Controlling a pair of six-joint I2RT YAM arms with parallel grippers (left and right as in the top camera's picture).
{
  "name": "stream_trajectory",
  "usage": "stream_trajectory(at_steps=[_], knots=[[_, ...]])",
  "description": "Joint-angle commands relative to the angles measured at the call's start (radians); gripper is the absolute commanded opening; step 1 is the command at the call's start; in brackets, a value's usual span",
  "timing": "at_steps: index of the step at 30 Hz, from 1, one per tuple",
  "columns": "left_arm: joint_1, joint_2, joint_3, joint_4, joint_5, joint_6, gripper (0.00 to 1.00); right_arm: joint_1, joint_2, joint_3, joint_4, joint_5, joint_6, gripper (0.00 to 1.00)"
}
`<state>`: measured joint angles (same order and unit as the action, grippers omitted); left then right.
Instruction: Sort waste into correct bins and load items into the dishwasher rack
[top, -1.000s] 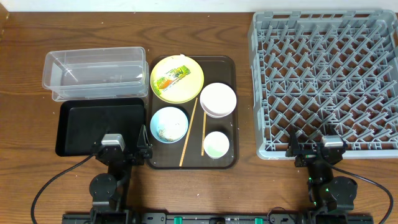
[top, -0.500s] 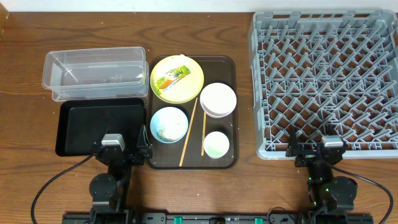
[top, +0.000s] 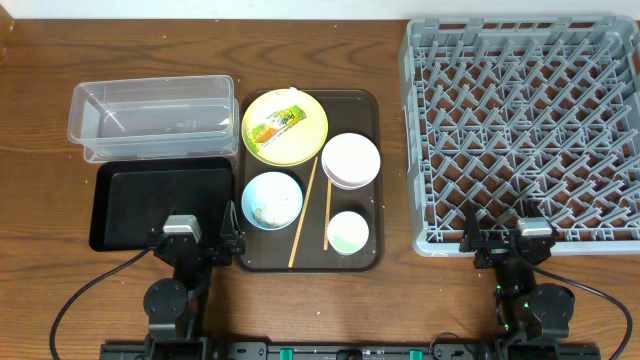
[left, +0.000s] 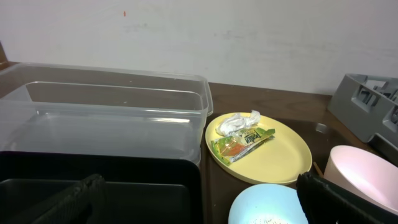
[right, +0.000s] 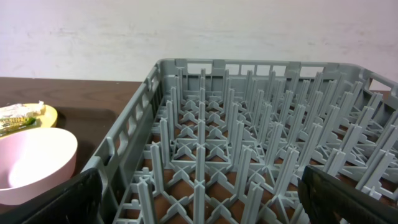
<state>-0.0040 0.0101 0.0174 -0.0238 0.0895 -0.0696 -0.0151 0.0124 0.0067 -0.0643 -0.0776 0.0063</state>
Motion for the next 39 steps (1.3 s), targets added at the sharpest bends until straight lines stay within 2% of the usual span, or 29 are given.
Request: stream_trajectory(at_steps=[1, 21, 25, 28, 32, 39], knots=[[0.001, -0.006, -0.013, -0.039, 0.004, 0.017, 1.00, 0.013, -0.006, -0.001, -0.003, -0.004, -0.007, 0.99], [0.001, -0.006, -0.013, -0.039, 0.004, 0.015, 1.00, 0.013, -0.006, -0.001, -0.004, -0.001, -0.007, 0.99], [0.001, -0.005, -0.008, -0.046, 0.005, -0.074, 1.00, 0.013, -0.006, -0.001, -0.004, 0.003, 0.027, 0.99], [0.001, 0.016, 0.028, -0.095, 0.016, -0.078, 1.00, 0.013, -0.006, -0.001, -0.004, 0.016, 0.062, 0.99], [0.001, 0.093, 0.121, -0.179, 0.068, -0.079, 1.00, 0.013, -0.006, 0.035, -0.025, 0.029, 0.076, 0.99], [0.000, 0.368, 0.369, -0.355, 0.100, -0.085, 1.00, 0.013, 0.056, 0.165, -0.157, 0.067, 0.076, 0.99]])
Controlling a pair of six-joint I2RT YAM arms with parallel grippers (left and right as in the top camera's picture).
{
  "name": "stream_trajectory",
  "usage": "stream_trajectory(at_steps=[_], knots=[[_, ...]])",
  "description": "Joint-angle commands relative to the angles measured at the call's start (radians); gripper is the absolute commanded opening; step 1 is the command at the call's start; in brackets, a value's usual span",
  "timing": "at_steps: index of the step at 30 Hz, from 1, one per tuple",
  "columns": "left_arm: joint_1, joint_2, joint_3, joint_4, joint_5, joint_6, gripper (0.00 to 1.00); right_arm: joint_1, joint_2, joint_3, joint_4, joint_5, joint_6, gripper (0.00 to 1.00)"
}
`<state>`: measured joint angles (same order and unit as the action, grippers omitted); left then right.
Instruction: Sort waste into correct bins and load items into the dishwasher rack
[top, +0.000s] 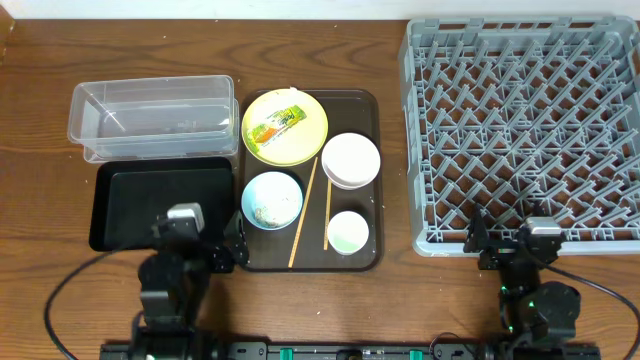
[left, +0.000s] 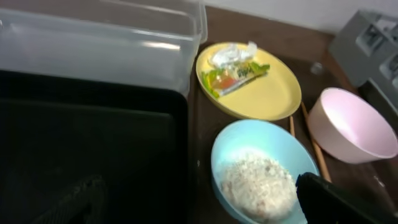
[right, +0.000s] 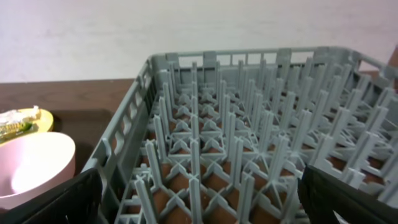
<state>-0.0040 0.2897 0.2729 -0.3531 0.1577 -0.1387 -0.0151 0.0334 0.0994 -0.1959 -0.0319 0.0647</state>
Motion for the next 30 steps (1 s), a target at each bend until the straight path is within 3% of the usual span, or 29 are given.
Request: stream_trajectory(at_steps=[1, 10, 18, 24, 30], knots=[[0.000, 0.141, 0.162, -0.048, 0.038, -0.016, 1.00, 0.013, 0.060, 0.098, -0.047, 0.020, 0.017, 0.99], [0.000, 0.612, 0.587, -0.285, 0.045, -0.016, 1.00, 0.013, 0.405, 0.369, -0.196, 0.020, 0.016, 0.99], [0.001, 0.926, 0.918, -0.658, 0.044, -0.016, 1.00, 0.013, 0.781, 0.680, -0.451, 0.032, 0.016, 0.99], [0.001, 0.977, 0.923, -0.688, 0.045, -0.016, 1.00, 0.013, 0.928, 0.732, -0.465, 0.027, 0.017, 0.99], [-0.009, 0.978, 0.932, -0.520, 0.072, 0.013, 1.00, 0.013, 0.961, 0.732, -0.467, 0.008, 0.017, 0.99]])
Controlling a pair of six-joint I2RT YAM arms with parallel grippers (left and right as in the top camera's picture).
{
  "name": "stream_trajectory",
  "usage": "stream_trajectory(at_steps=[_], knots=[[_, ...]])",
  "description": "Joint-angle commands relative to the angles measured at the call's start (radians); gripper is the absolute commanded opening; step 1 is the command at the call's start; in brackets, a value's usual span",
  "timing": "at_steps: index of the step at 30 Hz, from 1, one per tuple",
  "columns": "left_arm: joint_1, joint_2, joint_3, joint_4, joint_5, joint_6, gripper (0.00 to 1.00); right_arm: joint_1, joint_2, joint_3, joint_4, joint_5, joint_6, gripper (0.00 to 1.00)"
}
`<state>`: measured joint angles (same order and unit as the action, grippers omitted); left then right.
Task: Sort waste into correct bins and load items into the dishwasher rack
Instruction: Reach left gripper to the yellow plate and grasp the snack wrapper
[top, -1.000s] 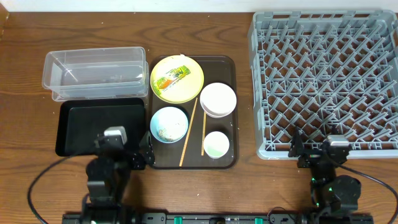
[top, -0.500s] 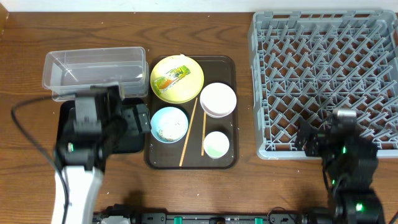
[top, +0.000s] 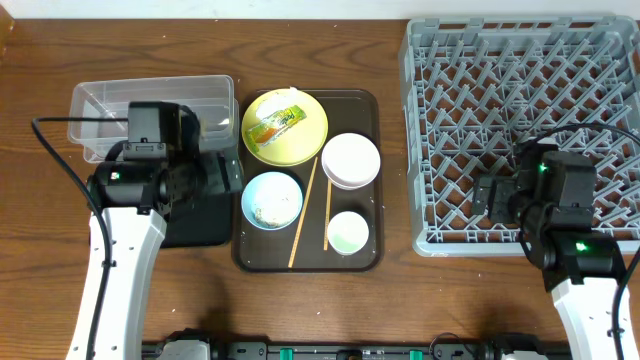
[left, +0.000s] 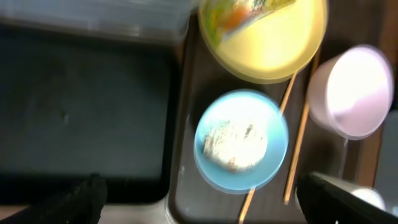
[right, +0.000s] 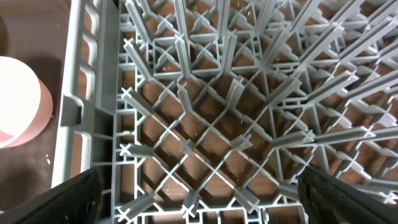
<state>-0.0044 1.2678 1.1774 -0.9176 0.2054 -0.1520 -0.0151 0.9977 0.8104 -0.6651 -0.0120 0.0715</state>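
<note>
A brown serving tray (top: 368, 110) holds a yellow plate (top: 300, 148) with a green wrapper (top: 276, 125) and crumpled paper. Also on it are a pink bowl (top: 350, 160), a blue bowl (top: 272, 200) with food scraps, a small pale cup (top: 347, 232) and two chopsticks (top: 303, 215). My left gripper (top: 228, 176) hangs open above the seam between black bin and tray, looking down on the blue bowl (left: 241, 140). My right gripper (top: 490, 195) is open over the front left part of the grey dishwasher rack (top: 525, 130), with nothing in it.
A clear plastic bin (top: 150, 115) stands at the back left, with the black bin (top: 120, 178) in front of it, partly under my left arm. The rack's upright pegs (right: 217, 112) fill the right wrist view; the pink bowl (right: 18, 102) shows at its left.
Both arms have risen from the table's front edge. The left gripper now looks straight down over the black bin and blue bowl, the right one straight down into the rack's front left corner.
Both grippers first rested low at the front edge, open, looking level across the bins and the rack. Then each had tilted and lifted a little. Now both hang open well above the table; nothing on the tray has moved.
</note>
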Motion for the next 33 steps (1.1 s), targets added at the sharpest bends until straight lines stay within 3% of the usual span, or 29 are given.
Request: stream_trajectory(at_steps=[1, 9, 14, 22, 33], knots=[[-0.018, 0.003, 0.027, 0.086, 0.023, 0.043, 1.00, 0.013, -0.004, 0.021, 0.004, -0.012, 0.010, 0.99], [-0.150, 0.115, 0.027, 0.396, -0.047, 0.354, 0.99, 0.013, -0.005, 0.021, 0.019, -0.021, 0.011, 0.99], [-0.218, 0.255, 0.027, 0.542, -0.094, 0.459, 0.99, 0.013, -0.005, 0.021, 0.018, -0.023, 0.040, 0.99], [-0.237, 0.471, 0.027, 0.688, -0.094, 0.467, 0.98, 0.013, -0.005, 0.021, 0.018, -0.023, 0.040, 0.99], [-0.237, 0.658, 0.027, 0.722, -0.094, 0.467, 0.97, 0.013, -0.005, 0.021, 0.018, -0.022, 0.040, 0.99]])
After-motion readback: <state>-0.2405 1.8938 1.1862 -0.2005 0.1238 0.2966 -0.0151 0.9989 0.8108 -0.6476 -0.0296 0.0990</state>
